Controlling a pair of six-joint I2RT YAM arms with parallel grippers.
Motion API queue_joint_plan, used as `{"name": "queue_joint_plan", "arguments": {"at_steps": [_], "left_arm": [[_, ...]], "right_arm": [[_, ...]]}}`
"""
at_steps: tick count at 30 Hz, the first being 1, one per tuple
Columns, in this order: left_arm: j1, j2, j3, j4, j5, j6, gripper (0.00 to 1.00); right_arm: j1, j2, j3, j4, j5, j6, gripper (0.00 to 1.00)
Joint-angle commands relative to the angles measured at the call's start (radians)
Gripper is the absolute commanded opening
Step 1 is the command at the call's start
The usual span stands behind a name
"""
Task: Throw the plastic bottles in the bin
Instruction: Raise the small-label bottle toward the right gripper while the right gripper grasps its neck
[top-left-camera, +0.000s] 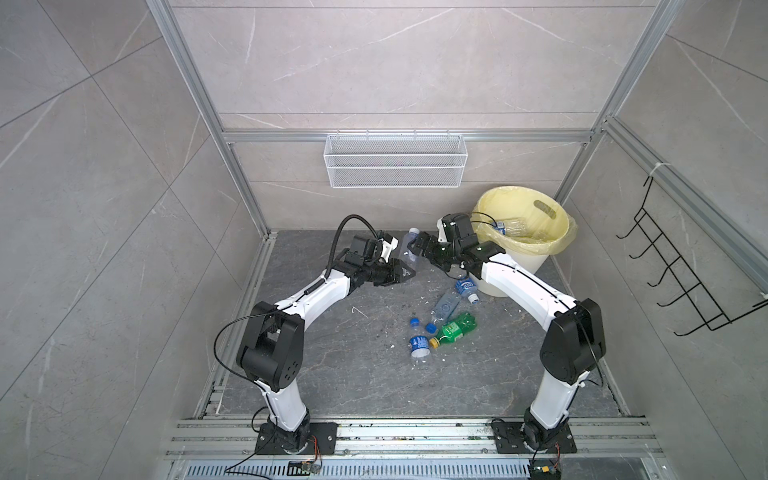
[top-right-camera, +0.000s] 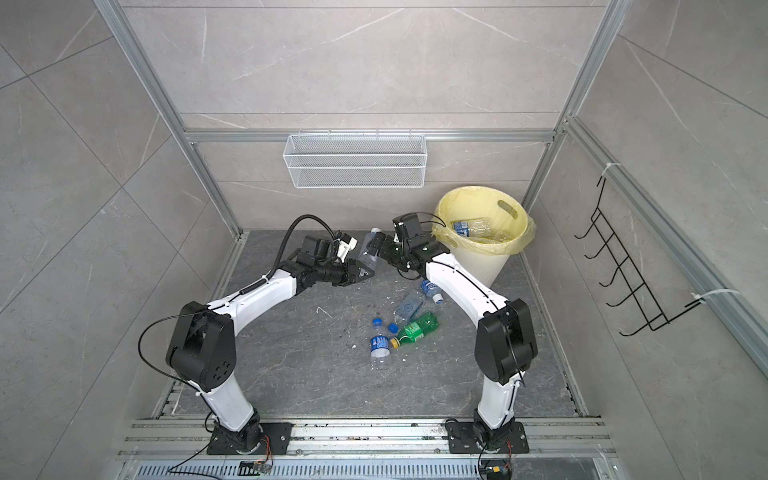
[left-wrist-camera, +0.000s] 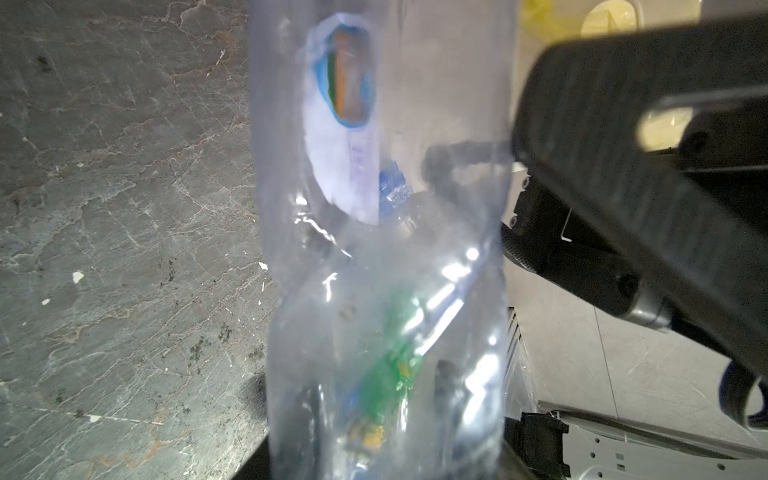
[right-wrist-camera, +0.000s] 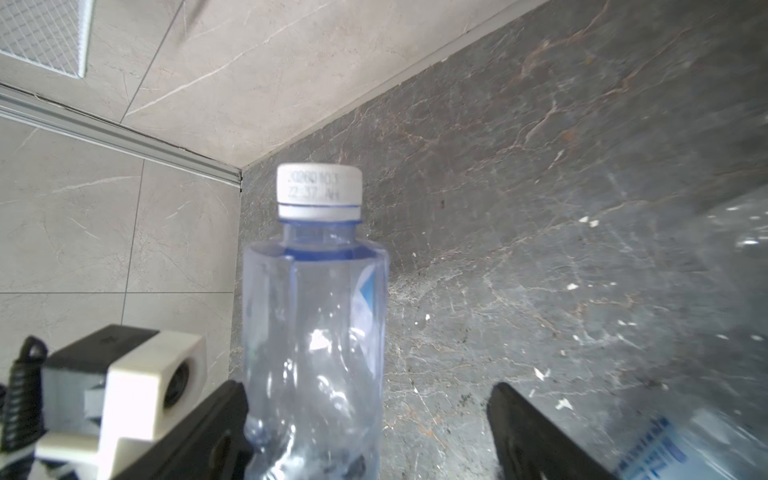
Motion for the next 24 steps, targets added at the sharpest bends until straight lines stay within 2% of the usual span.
{"name": "queue_joint_plan", "arguments": {"at_steps": [1, 8, 18, 24], "left_arm": [[-0.009, -0.046, 0.004, 0.044, 0.048, -0.006, 0.42], [-0.011, -0.044, 0.006, 0.053, 0.063, -0.013, 0.42], [-0.011, -0.039, 0.007, 0.054, 0.067, -0.017, 0.45], [-0.011, -0.033, 0.012, 0.042, 0.059, -0.008, 0.50]], "right_arm": [[-0.001, 0.044, 0.054, 0.029, -0.035, 0.019, 0.91], [-0.002, 0.085, 0.090, 0.066, -0.068, 0.032, 0.83], [-0.005, 0.089, 0.094, 0.057, -0.059, 0.032, 0.57], [-0.014, 0.070, 0.099, 0.038, -0.045, 0.019, 0.49]]}}
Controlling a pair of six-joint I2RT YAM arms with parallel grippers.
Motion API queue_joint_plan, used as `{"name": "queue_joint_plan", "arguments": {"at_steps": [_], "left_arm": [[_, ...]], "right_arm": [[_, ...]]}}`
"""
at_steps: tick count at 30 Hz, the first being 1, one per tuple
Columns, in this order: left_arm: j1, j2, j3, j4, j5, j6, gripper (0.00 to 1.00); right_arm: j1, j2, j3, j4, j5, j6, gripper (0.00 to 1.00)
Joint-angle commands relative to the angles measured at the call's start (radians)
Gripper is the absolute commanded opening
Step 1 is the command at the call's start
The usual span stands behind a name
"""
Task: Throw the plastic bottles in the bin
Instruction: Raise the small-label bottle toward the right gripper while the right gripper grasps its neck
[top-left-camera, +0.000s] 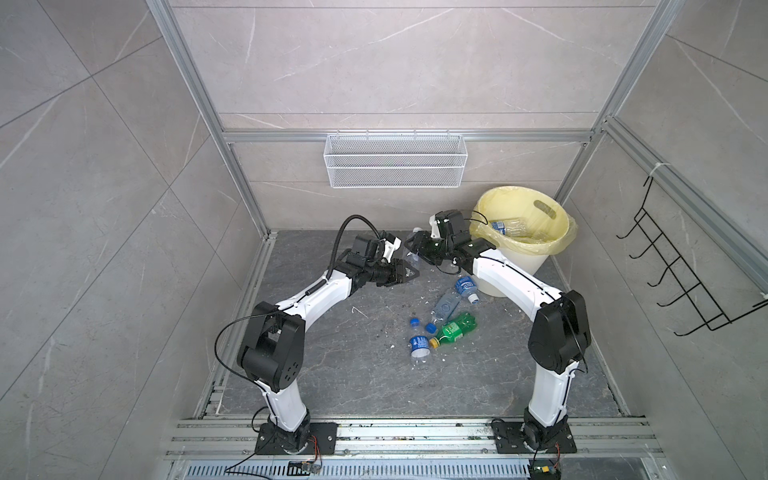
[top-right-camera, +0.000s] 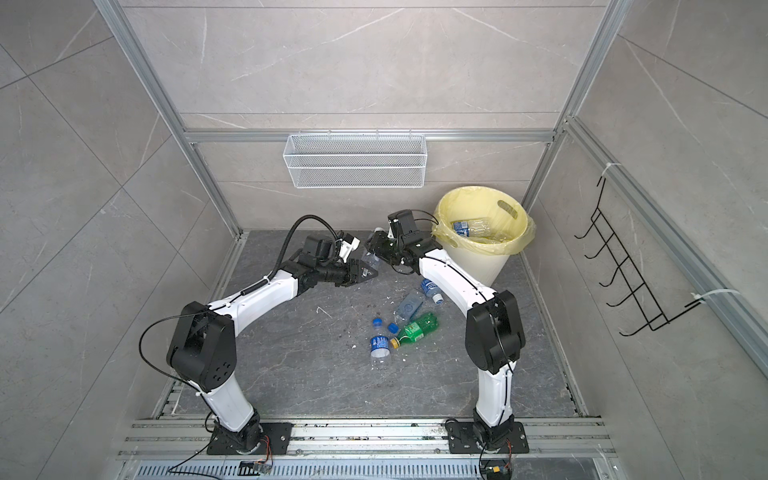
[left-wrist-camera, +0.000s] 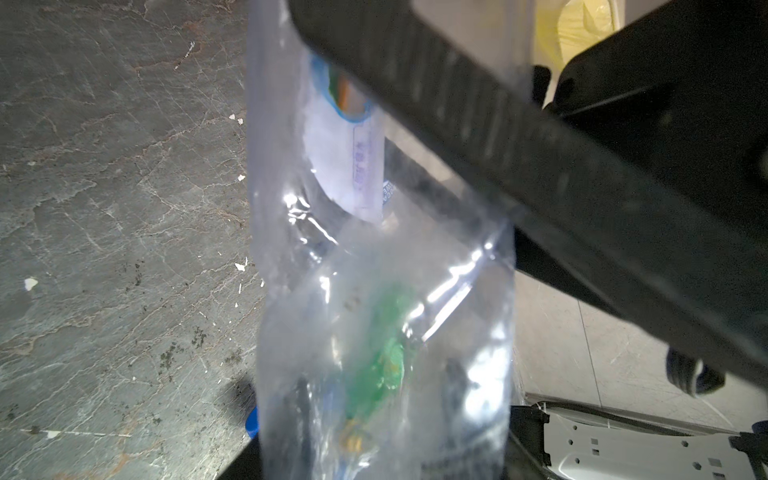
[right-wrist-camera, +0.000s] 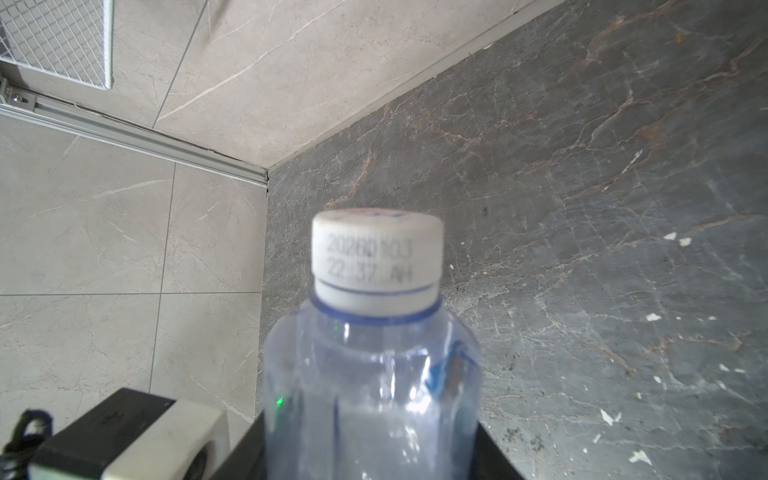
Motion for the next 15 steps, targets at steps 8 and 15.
{"name": "queue_joint_plan", "arguments": {"at_steps": [8, 15], "left_arm": [[-0.013, -0.051, 0.028, -0.036, -0.004, 0.060, 0.61], [-0.036, -0.078, 0.051, -0.110, -0.073, 0.155, 0.79]], "right_arm": [[-0.034, -0.045, 0.059, -0.075, 0.064, -0.069, 0.45], [-0.058, -0.103, 0.082, -0.146, 0.134, -0.145, 0.45]]}}
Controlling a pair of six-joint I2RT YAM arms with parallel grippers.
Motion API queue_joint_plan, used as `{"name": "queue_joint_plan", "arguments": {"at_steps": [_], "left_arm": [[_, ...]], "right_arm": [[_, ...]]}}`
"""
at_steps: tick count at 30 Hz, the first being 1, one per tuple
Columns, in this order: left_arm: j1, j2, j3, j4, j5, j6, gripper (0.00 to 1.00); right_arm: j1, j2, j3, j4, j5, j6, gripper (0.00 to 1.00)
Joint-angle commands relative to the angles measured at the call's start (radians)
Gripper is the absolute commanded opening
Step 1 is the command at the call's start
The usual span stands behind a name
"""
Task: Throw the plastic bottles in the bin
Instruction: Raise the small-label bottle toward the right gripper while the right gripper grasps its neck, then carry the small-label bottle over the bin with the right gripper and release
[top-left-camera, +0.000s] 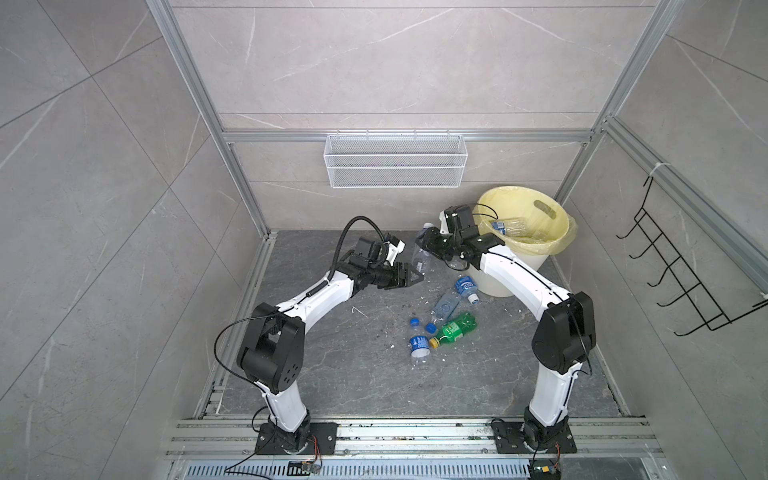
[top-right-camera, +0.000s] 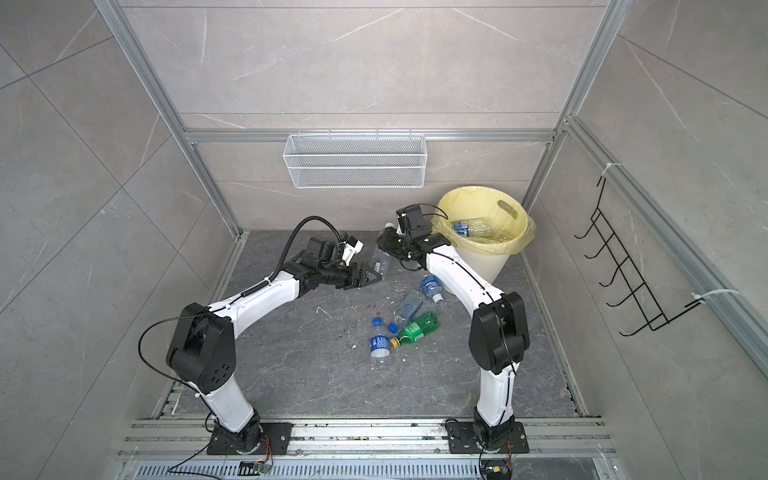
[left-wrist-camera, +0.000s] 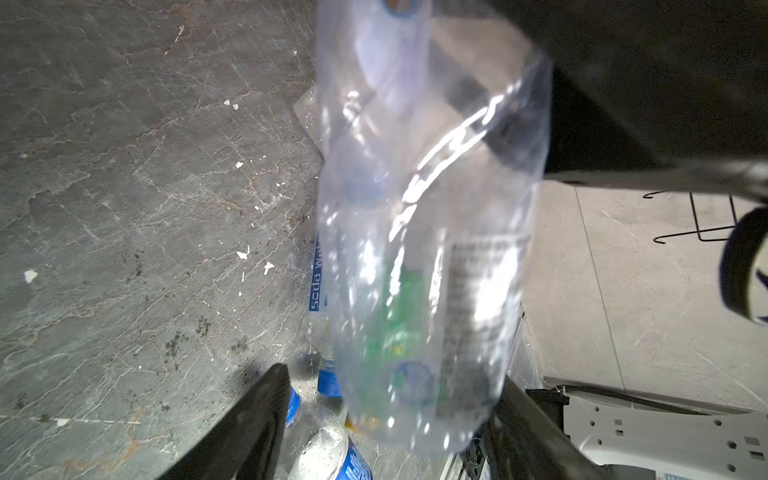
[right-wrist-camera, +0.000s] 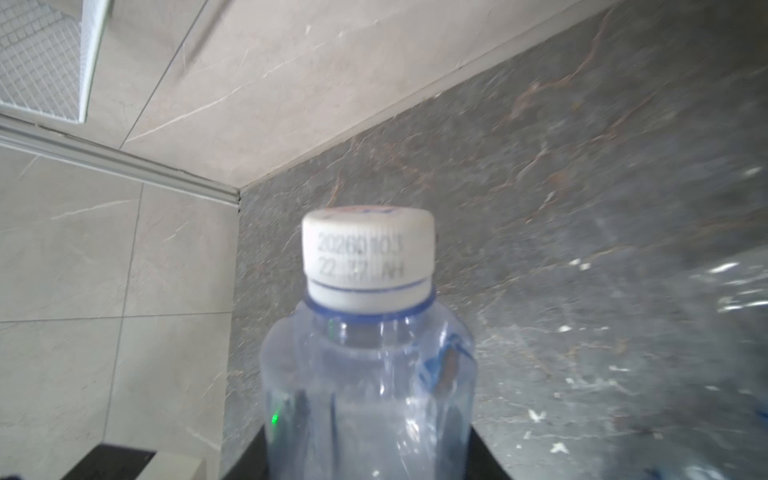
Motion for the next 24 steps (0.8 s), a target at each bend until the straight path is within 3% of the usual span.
{"name": "queue_joint_plan", "arguments": {"at_steps": [1, 9, 24], "left_arm": [[-0.010, -0.070, 0.048, -0.051, -0.048, 0.088, 0.82], [-0.051, -0.120, 0.077, -0.100, -0.121, 0.193, 0.99], [-0.313, -0.060, 0.337, -0.278, -0.442, 0.490, 1.00]], "right_arm": [[-0.012, -0.085, 0.049, -0.061, 0.064, -0.073, 0.45], [-0.050, -0.190, 0.107, -0.163, 0.143, -0.180, 0.43], [-0.166, -0.431, 0.273, -0.289, 0.313, -0.323, 0.43]]}}
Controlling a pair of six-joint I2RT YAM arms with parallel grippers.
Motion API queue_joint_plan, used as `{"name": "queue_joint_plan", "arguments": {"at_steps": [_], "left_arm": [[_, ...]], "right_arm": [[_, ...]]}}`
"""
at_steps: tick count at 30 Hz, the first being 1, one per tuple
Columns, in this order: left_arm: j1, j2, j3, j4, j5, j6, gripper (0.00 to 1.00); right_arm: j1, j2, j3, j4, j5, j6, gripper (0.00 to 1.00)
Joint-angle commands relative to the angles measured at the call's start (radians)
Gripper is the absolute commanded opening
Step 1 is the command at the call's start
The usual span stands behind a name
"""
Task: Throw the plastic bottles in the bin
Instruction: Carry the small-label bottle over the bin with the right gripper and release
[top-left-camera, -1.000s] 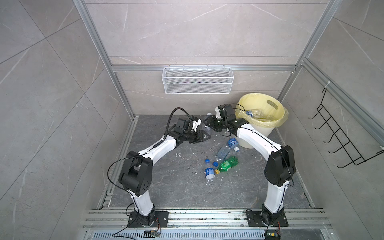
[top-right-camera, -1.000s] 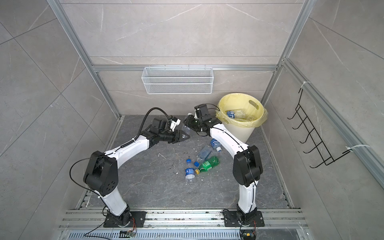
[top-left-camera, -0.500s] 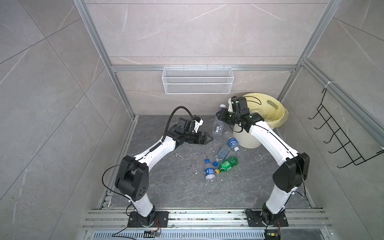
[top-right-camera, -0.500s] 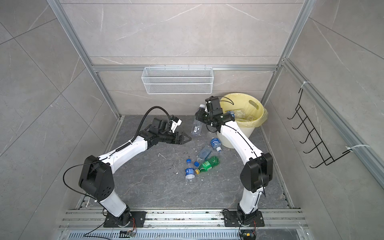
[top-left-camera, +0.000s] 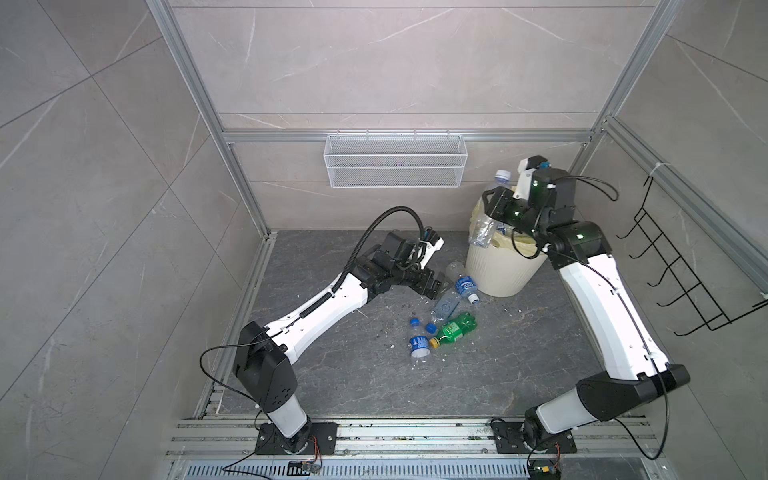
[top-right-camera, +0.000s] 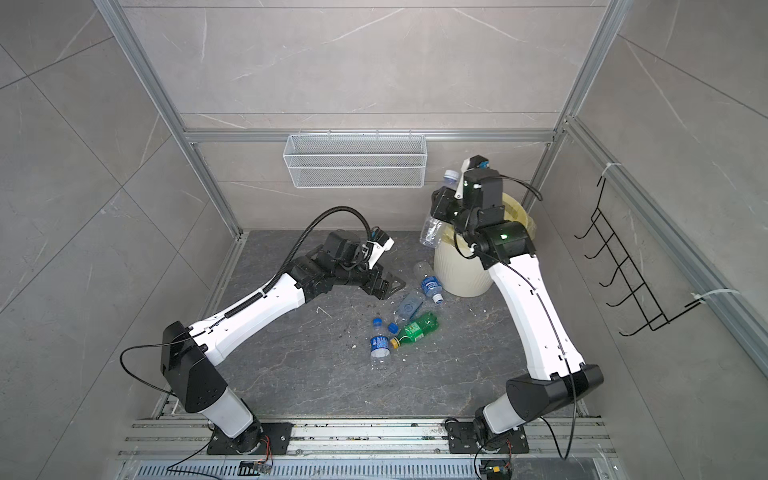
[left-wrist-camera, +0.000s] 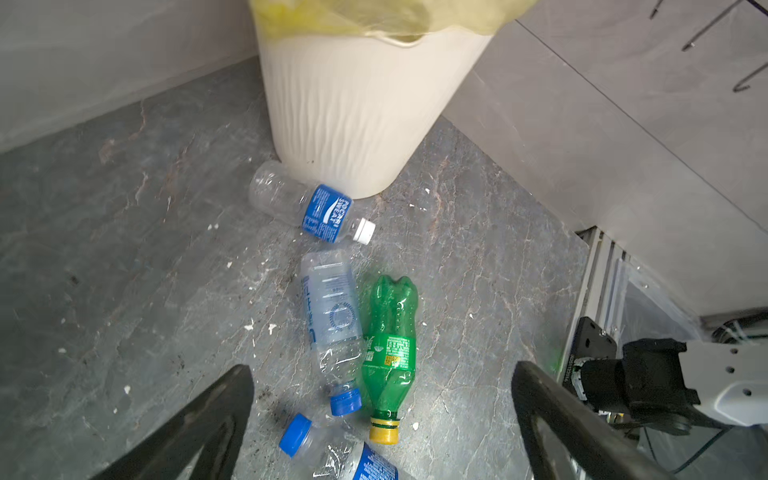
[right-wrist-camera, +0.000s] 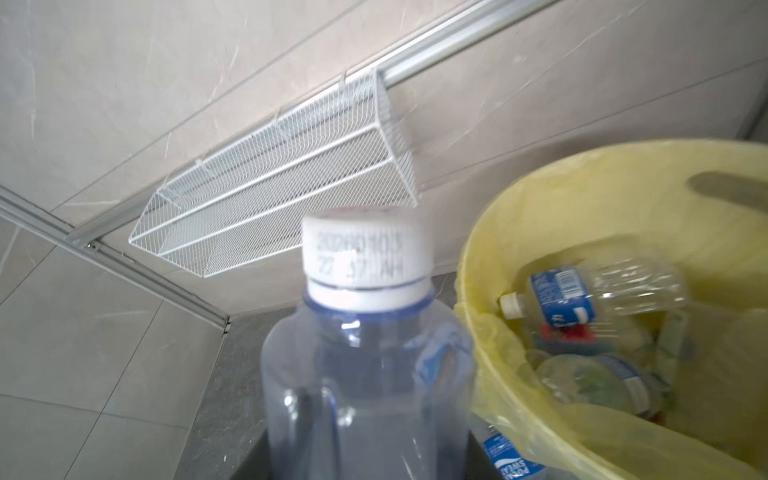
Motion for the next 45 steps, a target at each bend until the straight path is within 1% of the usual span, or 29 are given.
{"name": "queue_joint_plan", "arguments": {"at_steps": [1, 5, 7, 9, 10, 11, 12, 14, 15, 17, 18, 20, 29, 38, 45], "left_arm": [[-0.042, 0.025, 0.086, -0.035, -0.102, 0.115, 1.00], [-0.079, 0.047, 0.134, -0.037, -0.159, 0.156, 1.00], [-0.086, 0.056, 0.150, -0.037, -0.175, 0.170, 1.00], [-0.090, 0.061, 0.160, -0.041, -0.190, 0.177, 1.00], [-0.092, 0.064, 0.165, -0.042, -0.200, 0.178, 1.00], [-0.093, 0.066, 0.167, -0.046, -0.204, 0.181, 1.00], [-0.093, 0.066, 0.172, -0.053, -0.212, 0.186, 1.00], [-0.093, 0.065, 0.172, -0.067, -0.233, 0.194, 1.00], [-0.093, 0.065, 0.171, -0.074, -0.246, 0.199, 1.00], [-0.093, 0.065, 0.162, -0.084, -0.263, 0.207, 1.00], [-0.093, 0.067, 0.154, -0.085, -0.270, 0.210, 1.00], [-0.093, 0.077, 0.150, -0.085, -0.276, 0.211, 1.00], [-0.093, 0.130, 0.164, -0.095, -0.305, 0.164, 1.00], [-0.091, 0.133, 0.148, -0.126, -0.334, 0.110, 1.00], [-0.091, 0.115, 0.093, -0.134, -0.360, 0.004, 1.00]], "right_arm": [[-0.022, -0.053, 0.067, -0.045, 0.083, -0.062, 0.43], [-0.077, -0.035, 0.117, -0.057, 0.107, -0.077, 0.44], [-0.129, 0.024, 0.148, -0.072, 0.088, -0.058, 0.44], [-0.195, 0.131, 0.223, -0.134, 0.051, -0.014, 0.45], [-0.225, 0.199, 0.285, -0.186, 0.031, 0.009, 0.51], [-0.248, 0.257, 0.340, -0.234, 0.012, 0.027, 0.63], [-0.270, 0.310, 0.398, -0.281, -0.007, 0.041, 0.71], [-0.280, 0.366, 0.465, -0.332, -0.014, 0.046, 0.81], [-0.280, 0.365, 0.467, -0.329, -0.018, 0.042, 0.88], [-0.280, 0.331, 0.410, -0.279, -0.037, 0.040, 0.97], [-0.280, 0.304, 0.370, -0.249, -0.041, 0.040, 0.99], [-0.280, 0.262, 0.312, -0.218, -0.040, 0.033, 1.00], [-0.280, 0.160, 0.187, -0.194, -0.043, 0.002, 1.00], [-0.261, 0.055, 0.056, -0.148, -0.060, 0.001, 1.00], [-0.193, -0.027, -0.056, -0.146, 0.017, -0.048, 1.00]]}}
